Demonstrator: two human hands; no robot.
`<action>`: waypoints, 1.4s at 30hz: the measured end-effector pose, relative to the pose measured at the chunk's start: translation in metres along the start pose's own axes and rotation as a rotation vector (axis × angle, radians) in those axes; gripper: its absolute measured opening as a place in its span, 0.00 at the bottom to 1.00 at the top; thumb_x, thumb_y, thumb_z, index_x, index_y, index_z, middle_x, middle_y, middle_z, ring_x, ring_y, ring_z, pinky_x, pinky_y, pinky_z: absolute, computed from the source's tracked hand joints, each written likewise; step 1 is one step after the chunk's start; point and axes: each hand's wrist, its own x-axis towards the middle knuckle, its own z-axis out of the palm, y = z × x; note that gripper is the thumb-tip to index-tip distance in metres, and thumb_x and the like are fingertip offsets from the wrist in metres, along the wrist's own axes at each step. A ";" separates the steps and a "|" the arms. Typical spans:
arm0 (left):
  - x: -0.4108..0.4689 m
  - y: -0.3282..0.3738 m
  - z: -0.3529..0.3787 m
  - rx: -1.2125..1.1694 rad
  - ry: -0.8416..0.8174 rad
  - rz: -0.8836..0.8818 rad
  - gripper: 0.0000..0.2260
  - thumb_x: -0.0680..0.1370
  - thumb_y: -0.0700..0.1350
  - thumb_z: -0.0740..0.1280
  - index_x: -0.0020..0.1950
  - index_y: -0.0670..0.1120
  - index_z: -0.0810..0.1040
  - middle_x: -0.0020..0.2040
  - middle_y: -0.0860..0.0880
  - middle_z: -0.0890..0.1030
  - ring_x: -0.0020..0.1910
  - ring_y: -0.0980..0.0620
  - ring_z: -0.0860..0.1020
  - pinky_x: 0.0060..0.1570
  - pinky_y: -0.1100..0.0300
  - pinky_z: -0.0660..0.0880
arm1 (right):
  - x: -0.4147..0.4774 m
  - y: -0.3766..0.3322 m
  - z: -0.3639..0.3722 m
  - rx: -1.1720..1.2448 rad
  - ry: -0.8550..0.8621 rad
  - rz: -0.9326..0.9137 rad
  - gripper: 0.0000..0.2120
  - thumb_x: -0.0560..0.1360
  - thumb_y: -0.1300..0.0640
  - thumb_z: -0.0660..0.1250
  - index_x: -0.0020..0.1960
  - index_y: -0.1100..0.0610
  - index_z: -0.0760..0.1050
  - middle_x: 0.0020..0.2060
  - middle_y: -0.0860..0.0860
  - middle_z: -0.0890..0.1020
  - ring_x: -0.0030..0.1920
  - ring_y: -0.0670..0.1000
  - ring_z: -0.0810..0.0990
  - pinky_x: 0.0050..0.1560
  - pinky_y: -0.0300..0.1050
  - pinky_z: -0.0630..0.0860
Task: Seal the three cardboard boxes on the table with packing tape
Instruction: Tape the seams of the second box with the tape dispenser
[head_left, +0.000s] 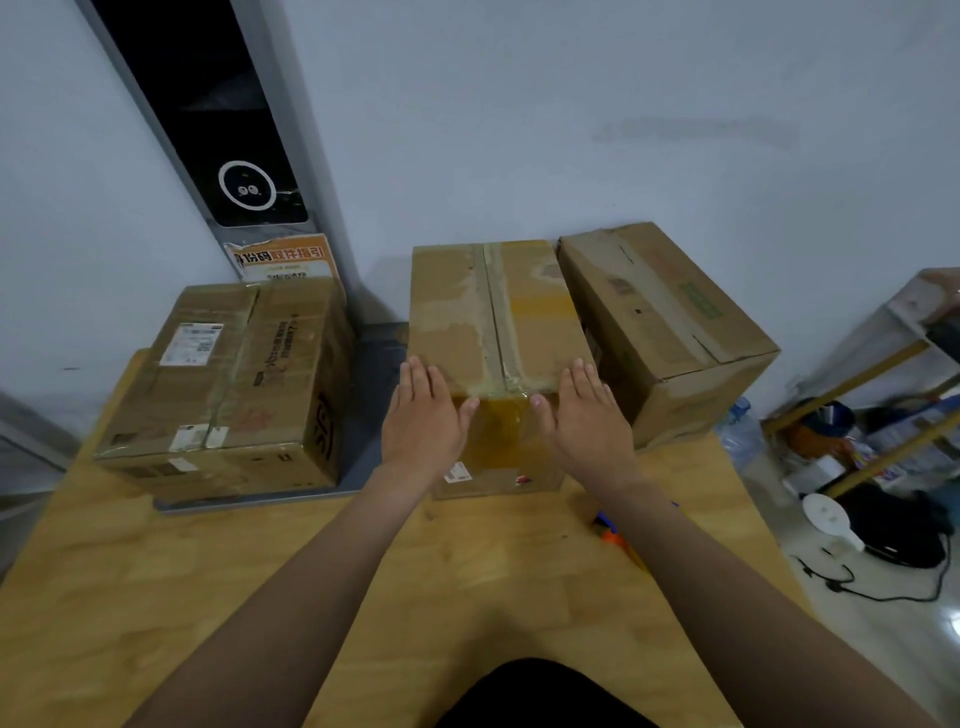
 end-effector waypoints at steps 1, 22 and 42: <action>0.004 -0.002 0.000 -0.033 -0.006 -0.030 0.37 0.84 0.64 0.43 0.82 0.36 0.48 0.82 0.34 0.46 0.82 0.38 0.47 0.80 0.46 0.51 | 0.004 -0.001 -0.004 -0.029 0.007 0.015 0.36 0.84 0.38 0.45 0.79 0.63 0.59 0.79 0.60 0.61 0.80 0.57 0.57 0.78 0.54 0.59; 0.032 -0.001 0.019 -0.555 0.153 -0.255 0.40 0.80 0.66 0.62 0.83 0.49 0.50 0.73 0.40 0.67 0.65 0.39 0.74 0.59 0.46 0.76 | 0.044 0.000 0.013 0.006 -0.012 0.101 0.40 0.82 0.34 0.45 0.82 0.63 0.47 0.81 0.61 0.49 0.81 0.60 0.48 0.79 0.55 0.55; 0.044 -0.031 0.036 -1.434 -0.027 -0.432 0.37 0.77 0.57 0.73 0.82 0.60 0.57 0.70 0.55 0.73 0.64 0.52 0.75 0.65 0.48 0.75 | 0.053 0.038 0.021 1.070 -0.039 0.324 0.27 0.79 0.45 0.67 0.76 0.50 0.68 0.62 0.44 0.78 0.60 0.45 0.78 0.56 0.43 0.78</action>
